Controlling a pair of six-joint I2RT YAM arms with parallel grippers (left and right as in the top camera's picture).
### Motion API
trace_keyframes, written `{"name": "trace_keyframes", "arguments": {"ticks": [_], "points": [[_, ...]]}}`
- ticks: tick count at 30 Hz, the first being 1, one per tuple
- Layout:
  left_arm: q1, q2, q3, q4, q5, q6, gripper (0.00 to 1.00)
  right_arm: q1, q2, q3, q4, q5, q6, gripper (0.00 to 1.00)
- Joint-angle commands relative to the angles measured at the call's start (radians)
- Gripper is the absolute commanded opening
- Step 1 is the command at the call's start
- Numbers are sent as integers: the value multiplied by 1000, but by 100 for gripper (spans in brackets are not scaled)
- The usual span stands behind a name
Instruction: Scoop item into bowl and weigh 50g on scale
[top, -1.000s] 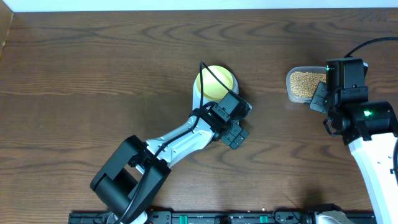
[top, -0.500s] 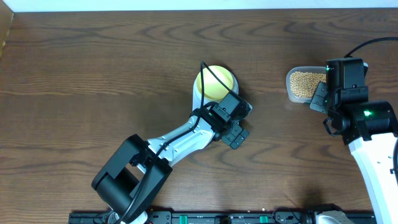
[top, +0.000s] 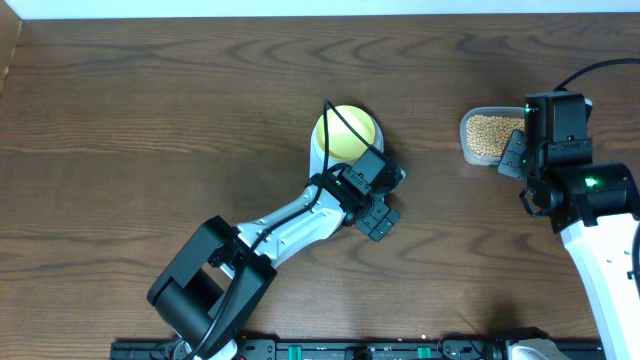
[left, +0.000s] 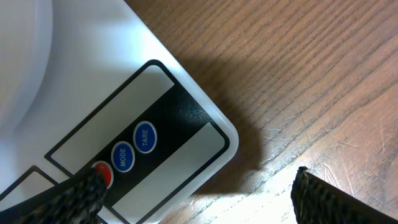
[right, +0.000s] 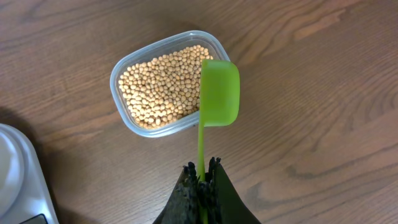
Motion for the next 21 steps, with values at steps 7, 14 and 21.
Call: {"name": "trace_keyframes", "arguments": {"ticks": [7, 14, 21], "points": [[5, -96, -17, -54, 8, 2, 98, -2, -18, 14, -2, 9, 1, 1], [5, -332, -13, -124, -53, -14, 98, -2, -18, 14, 3, 10, 0, 1], [5, -509, -13, -311, -142, -51, 98, -2, -17, 14, 2, 9, 1, 1]]}}
